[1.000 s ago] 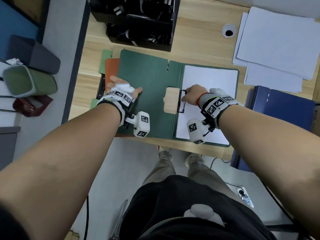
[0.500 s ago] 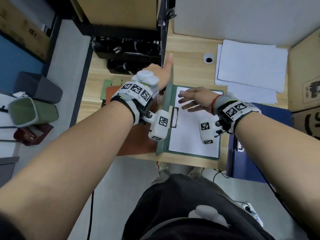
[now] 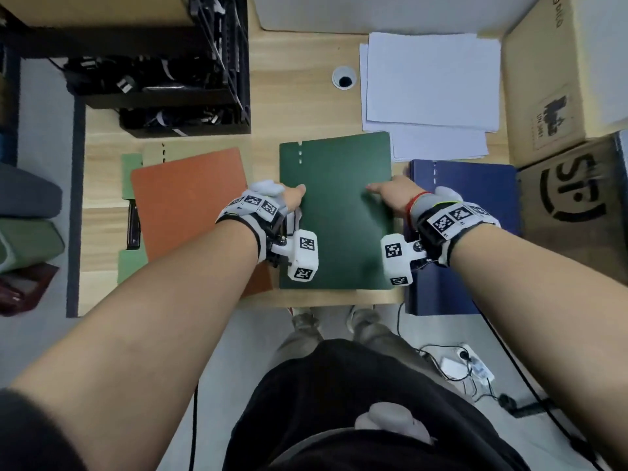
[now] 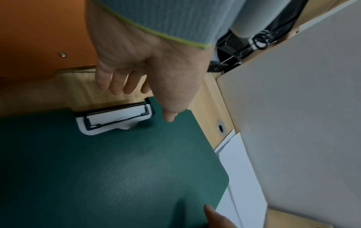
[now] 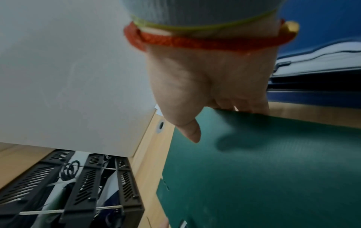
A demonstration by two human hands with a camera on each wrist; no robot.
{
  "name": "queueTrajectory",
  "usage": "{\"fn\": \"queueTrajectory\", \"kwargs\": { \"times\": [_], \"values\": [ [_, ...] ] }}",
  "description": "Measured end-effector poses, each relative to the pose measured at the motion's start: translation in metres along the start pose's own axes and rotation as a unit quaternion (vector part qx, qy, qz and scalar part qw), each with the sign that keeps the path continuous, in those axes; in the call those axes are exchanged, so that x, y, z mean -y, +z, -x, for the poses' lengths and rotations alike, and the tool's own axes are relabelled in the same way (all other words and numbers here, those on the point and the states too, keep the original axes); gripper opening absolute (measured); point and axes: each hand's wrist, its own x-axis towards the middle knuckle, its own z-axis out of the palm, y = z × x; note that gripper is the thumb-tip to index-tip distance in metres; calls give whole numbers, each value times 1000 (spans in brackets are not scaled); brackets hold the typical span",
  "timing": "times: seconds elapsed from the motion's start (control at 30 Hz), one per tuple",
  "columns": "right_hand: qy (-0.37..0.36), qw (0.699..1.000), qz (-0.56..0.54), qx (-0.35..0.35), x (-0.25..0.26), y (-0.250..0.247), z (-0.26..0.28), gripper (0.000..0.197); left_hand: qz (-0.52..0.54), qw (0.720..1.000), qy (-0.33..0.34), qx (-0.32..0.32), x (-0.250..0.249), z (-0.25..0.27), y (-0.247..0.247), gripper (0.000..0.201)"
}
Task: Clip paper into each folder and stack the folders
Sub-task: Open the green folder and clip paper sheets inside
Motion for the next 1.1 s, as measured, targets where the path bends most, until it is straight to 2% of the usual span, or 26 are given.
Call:
{"fn": "queueTrajectory", "kwargs": {
  "times": [0.1,0.2,0.37,0.43,0.5,0.53,0.6,0.73,0.83,0.9,1.0,1.03,1.1],
  "values": [
    [50,998,42,-5,-11,7,-10,46,-8,1000,-3,-1,2,-2,7,62],
    [49,996,71,-19,-15,11,-17,49,25,1000,-16,-4,1,-10,16,67],
    [50,996,61,-35,-12,11,-22,49,72,995,-41,50,0,-8,13,79],
    [50,997,43,-25,-15,12,-25,46,75,996,-35,24,0,-5,8,77],
    [41,999,28,-21,-15,13,-24,39,75,997,-32,-17,-4,7,-2,61],
    [41,999,27,-22,-16,14,-24,34,64,997,-29,-33,-7,13,-7,65],
    [33,999,7,-29,-11,10,-24,38,32,997,-12,-62,-14,21,-16,75],
    [2,994,-49,-92,8,-16,-18,44,58,994,8,-97,-34,34,-28,81],
    [-6,989,-36,-145,-1,-50,-36,46,107,990,29,-90,-56,38,-23,90],
    [15,982,-35,-188,-6,-77,-24,50,154,984,58,-65,-72,24,-4,93],
    [53,977,-33,-204,-31,-109,-2,47,214,974,66,17,-96,1,41,86],
    [59,978,-33,-198,-47,-116,-4,48,212,974,65,42,-104,11,50,76],
    [78,974,-31,-209,-80,-128,-1,48,202,974,69,73,-119,46,69,37]
  ]
}}
